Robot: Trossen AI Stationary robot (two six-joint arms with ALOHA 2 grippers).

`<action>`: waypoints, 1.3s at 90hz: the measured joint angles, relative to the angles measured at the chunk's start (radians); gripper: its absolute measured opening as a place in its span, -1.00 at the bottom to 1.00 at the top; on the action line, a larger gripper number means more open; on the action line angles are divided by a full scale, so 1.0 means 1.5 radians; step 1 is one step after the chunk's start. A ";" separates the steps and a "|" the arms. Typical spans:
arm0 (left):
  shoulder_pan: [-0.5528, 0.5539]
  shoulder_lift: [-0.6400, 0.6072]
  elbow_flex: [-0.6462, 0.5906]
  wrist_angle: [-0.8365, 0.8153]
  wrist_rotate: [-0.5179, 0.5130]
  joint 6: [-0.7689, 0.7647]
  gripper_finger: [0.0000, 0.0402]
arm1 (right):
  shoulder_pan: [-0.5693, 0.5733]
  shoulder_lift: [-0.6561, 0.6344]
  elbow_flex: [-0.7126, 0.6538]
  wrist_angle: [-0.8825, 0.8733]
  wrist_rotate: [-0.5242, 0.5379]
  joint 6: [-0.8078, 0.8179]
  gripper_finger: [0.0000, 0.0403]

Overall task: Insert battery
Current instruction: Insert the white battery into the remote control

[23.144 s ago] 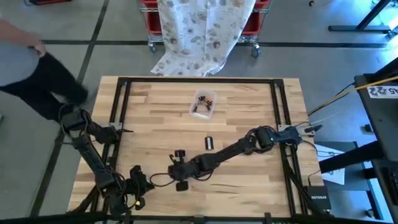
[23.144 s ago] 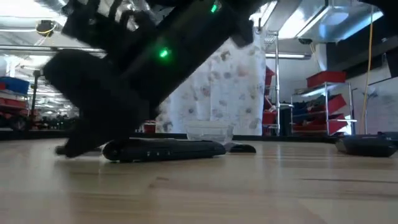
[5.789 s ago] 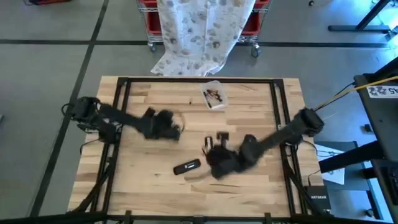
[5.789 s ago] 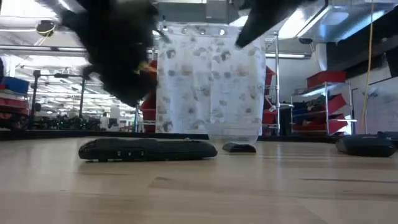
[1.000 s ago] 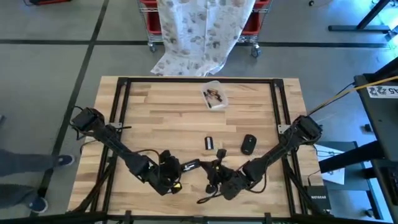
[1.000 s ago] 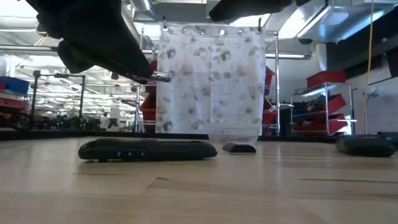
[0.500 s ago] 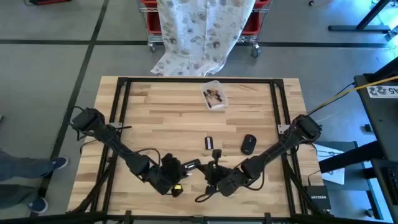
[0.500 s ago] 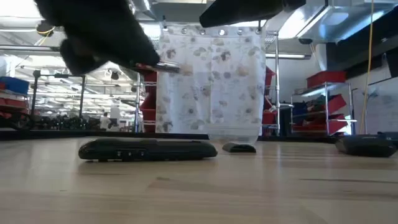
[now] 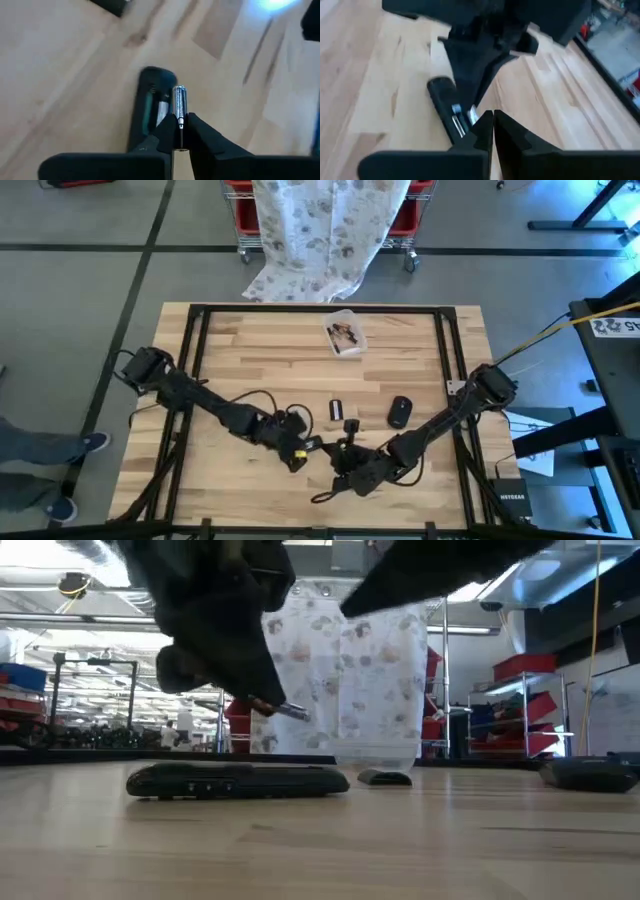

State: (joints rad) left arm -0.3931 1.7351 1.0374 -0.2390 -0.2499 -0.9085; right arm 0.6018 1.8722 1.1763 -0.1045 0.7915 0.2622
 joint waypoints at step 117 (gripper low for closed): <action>0.063 0.072 0.063 -0.074 0.114 0.020 -0.64 | 0.001 0.019 0.000 0.015 -0.032 0.015 -1.00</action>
State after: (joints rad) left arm -0.2981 1.8435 1.1316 -0.3506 -0.0792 -0.8787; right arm 0.6025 1.9015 1.1763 -0.0821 0.7438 0.2852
